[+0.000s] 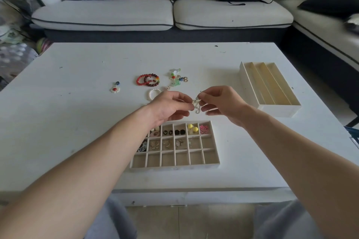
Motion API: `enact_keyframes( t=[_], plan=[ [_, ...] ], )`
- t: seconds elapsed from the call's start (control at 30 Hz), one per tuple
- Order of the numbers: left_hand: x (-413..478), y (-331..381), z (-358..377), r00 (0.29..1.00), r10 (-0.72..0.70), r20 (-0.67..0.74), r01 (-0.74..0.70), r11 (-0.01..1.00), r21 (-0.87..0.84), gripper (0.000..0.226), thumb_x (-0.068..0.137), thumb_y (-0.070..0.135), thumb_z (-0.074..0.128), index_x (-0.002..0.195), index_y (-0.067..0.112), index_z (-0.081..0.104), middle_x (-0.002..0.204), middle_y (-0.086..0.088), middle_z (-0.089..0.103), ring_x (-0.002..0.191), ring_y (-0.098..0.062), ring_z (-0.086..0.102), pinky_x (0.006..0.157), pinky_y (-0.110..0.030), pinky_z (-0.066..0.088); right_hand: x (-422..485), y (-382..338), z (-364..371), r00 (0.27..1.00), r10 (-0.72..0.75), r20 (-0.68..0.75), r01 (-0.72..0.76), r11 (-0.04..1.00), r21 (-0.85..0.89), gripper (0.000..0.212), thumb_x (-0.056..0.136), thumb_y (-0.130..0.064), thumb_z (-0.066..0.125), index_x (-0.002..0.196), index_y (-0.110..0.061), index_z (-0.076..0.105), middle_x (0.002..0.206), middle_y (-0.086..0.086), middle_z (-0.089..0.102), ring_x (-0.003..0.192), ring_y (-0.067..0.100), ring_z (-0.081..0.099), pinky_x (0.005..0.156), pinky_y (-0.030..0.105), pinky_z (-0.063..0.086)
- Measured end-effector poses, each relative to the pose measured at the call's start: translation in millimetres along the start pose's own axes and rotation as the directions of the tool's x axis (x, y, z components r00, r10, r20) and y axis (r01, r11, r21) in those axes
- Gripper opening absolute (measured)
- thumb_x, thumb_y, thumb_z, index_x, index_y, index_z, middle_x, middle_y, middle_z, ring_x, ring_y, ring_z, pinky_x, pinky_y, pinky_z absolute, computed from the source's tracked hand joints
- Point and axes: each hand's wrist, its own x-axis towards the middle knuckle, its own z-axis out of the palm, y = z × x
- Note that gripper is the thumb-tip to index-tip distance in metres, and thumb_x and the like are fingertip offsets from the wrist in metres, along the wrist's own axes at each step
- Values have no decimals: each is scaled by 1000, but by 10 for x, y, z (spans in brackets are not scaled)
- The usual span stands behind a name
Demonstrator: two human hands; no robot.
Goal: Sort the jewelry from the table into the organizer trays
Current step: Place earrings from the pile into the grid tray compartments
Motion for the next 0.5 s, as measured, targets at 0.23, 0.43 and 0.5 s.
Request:
enact_keyframes(
  t=[0.23,0.43,0.5],
  plan=[
    [-58,-18,43,999,-29,39,23,987,156,17,85,14,79,100,20,73,94,0,78,74,-9,66,61,-21,46,-77,-8,16,999,36,37,-37,999,21,10,95,-16,70,97,-7,73,96,12,76,77,22,74,74,36,61],
    [-90,-91,42,999,3,42,-20,911,413,11,81,21,85,89,26,78,77,12,68,70,-5,56,54,-14,40,-141,24,33,988,92,122,-66,978,-200,4,90,-8,73,94,-7,74,89,13,77,74,20,73,73,35,62],
    [-91,-137,57,998,-11,55,-16,880,474,11,79,23,86,87,26,79,80,9,72,75,-9,61,63,-21,46,-173,35,31,983,103,154,-51,950,-307,3,89,-6,72,92,-7,73,85,13,77,72,19,73,65,28,61]
  ],
)
